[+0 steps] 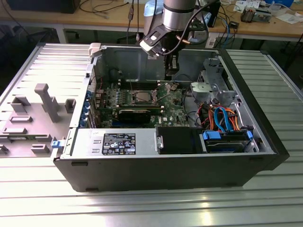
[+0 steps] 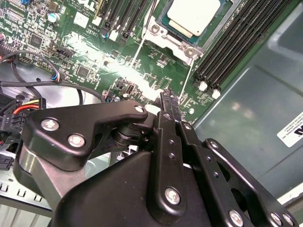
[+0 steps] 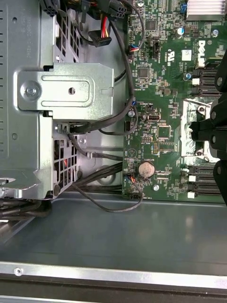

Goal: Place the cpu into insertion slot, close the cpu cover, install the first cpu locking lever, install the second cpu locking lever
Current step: 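Close the cpu cover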

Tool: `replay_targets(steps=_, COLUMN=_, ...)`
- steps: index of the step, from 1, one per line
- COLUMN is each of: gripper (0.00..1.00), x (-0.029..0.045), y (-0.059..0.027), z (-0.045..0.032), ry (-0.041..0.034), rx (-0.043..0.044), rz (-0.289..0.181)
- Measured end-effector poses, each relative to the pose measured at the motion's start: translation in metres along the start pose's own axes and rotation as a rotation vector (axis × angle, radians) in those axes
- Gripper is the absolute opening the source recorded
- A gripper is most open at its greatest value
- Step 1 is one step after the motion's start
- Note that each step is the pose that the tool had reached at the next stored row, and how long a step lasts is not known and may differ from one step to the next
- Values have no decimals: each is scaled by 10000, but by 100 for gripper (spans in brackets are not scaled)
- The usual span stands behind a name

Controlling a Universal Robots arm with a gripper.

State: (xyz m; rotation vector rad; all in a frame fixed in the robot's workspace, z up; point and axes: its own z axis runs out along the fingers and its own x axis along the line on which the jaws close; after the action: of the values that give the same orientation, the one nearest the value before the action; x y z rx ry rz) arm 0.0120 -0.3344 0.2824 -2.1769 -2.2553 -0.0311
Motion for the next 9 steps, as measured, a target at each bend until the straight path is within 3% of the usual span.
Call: replay_targets(steps=9, gripper=11, x=0, y=4, z=0, ry=0, rx=0, rz=0)
